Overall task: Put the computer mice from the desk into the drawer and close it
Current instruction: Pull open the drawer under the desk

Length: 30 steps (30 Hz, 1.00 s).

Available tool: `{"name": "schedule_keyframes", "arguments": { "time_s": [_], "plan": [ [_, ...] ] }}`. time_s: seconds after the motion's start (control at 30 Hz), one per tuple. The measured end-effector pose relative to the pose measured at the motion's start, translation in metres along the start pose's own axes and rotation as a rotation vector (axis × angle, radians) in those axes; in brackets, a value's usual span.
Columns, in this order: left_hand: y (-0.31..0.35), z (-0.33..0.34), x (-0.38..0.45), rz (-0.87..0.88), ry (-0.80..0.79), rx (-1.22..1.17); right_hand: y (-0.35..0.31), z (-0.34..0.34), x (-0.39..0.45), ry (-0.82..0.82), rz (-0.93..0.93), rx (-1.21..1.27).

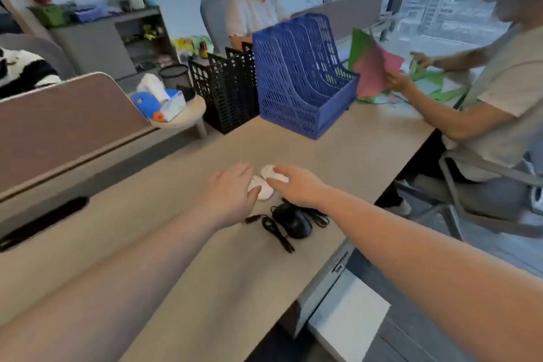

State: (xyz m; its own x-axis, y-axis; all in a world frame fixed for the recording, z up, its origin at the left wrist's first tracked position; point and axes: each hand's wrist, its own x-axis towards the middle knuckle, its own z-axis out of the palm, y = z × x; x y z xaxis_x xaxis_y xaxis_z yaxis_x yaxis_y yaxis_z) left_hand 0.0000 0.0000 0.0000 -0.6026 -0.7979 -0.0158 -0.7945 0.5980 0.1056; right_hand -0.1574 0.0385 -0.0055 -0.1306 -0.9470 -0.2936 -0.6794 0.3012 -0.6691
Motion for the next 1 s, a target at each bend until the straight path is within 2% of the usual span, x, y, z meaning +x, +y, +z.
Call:
{"name": "schedule_keyframes", "arguments": {
  "time_s": [0.1,0.2,0.4,0.57,0.73,0.93,1.0],
  "plan": [
    [0.027,0.051,-0.002,0.04,-0.096,-0.026,0.057,0.02,-0.011,-0.016,0.061,-0.073],
    [0.047,0.104,-0.008,0.098,-0.154,-0.053,0.117,0.039,-0.023,0.051,0.143,-0.059],
    [0.076,0.181,-0.014,0.219,-0.099,-0.145,0.224,0.07,-0.04,0.268,0.22,-0.04],
    [0.082,0.219,-0.018,0.286,0.013,-0.082,0.297,0.107,-0.029,0.337,0.295,0.085],
    [0.084,0.232,-0.025,0.268,0.164,-0.054,0.331,0.139,-0.007,0.205,0.382,0.217],
    [0.085,0.241,-0.033,0.316,0.143,-0.096,0.321,0.165,0.013,0.101,0.467,0.659],
    [0.084,0.241,-0.033,0.305,0.163,-0.121,0.317,0.166,0.019,0.115,0.526,0.802]
  ]
}}
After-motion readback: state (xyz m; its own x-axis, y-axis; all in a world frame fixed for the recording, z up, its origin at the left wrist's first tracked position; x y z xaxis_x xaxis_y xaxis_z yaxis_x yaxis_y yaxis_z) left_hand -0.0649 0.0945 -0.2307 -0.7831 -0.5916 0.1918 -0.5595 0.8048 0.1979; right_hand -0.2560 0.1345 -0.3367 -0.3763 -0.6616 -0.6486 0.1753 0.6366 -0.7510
